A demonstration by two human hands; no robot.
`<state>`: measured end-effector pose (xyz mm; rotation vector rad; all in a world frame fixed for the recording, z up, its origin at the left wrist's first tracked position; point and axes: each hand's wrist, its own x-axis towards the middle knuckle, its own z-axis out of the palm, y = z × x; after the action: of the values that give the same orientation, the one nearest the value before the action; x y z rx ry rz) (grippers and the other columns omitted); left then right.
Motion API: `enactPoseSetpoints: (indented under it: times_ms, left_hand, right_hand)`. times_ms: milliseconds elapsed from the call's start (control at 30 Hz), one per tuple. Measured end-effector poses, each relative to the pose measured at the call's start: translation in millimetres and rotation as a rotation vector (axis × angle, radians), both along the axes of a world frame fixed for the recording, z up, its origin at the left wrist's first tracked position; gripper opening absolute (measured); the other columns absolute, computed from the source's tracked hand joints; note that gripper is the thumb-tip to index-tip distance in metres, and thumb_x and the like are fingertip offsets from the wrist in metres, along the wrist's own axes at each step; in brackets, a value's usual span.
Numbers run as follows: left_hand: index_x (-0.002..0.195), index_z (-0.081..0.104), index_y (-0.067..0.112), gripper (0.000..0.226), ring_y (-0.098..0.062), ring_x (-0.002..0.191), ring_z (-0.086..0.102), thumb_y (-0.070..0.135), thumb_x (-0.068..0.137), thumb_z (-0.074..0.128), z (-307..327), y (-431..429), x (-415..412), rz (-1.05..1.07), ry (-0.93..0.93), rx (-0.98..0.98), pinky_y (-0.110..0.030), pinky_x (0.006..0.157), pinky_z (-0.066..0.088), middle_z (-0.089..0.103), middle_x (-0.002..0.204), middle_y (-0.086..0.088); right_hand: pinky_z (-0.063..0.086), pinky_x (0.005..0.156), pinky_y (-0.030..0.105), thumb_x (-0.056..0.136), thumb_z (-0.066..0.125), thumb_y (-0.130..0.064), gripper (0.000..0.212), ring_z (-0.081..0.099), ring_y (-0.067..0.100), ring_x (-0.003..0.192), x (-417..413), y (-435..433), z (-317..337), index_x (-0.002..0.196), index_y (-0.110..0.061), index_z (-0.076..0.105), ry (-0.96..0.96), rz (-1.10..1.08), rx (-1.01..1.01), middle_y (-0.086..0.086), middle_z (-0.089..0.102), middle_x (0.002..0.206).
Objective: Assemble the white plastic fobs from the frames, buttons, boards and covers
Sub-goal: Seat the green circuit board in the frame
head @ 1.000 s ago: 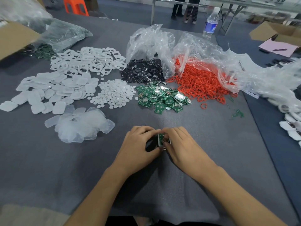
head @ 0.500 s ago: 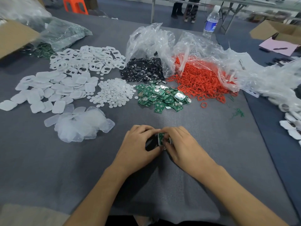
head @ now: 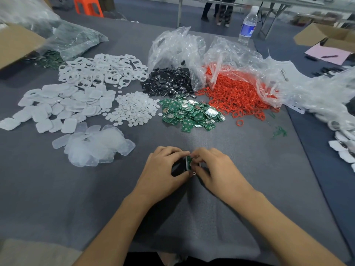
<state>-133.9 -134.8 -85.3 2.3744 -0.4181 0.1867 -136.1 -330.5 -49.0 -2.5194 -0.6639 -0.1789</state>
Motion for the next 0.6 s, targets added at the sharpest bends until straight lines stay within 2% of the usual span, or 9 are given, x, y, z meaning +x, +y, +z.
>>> enactPoseSetpoints:
  times_ms: [167,333,467,600]
  left_hand:
    - [0.13,0.067,0.035,0.06,-0.008,0.117,0.05,0.067,0.08,0.057,0.2,-0.6,0.2,0.008,-0.001,-0.004,-0.04,0.1,0.044,0.062,0.121,0.018]
    - [0.131,0.067,0.034,0.061,-0.009,0.117,0.05,0.067,0.08,0.058,0.3,-0.5,-0.2,0.01,-0.002,0.005,-0.04,0.1,0.045,0.062,0.122,0.017]
    - [0.131,0.067,0.034,0.06,-0.008,0.117,0.049,0.066,0.08,0.058,1.1,-0.5,-0.6,0.007,0.001,-0.003,-0.04,0.101,0.044,0.062,0.121,0.018]
    - [0.131,0.068,0.032,0.061,-0.01,0.117,0.051,0.066,0.081,0.058,1.4,-0.3,-0.4,0.0,-0.002,-0.004,-0.042,0.1,0.046,0.063,0.121,0.016]
  right_hand:
    - [0.049,0.08,0.036,0.091,0.067,-0.009,0.015,0.06,0.025,0.092,-3.5,0.8,3.9,0.106,-0.011,0.066,-0.034,0.031,-0.051,0.004,0.068,0.097]
    - [0.047,0.08,0.032,0.092,0.066,-0.01,0.016,0.059,0.025,0.092,-4.7,1.3,7.1,0.108,-0.012,0.067,-0.058,0.037,-0.073,0.004,0.068,0.096]
    - [0.05,0.08,0.036,0.09,0.068,-0.012,0.022,0.062,0.024,0.094,-8.2,1.0,8.2,0.112,-0.016,0.068,-0.04,-0.005,-0.045,0.0,0.07,0.099]
    - [0.049,0.084,0.032,0.09,0.069,-0.014,0.025,0.062,0.021,0.098,-8.0,0.0,6.4,0.114,-0.018,0.068,-0.022,-0.023,-0.022,-0.002,0.069,0.102]
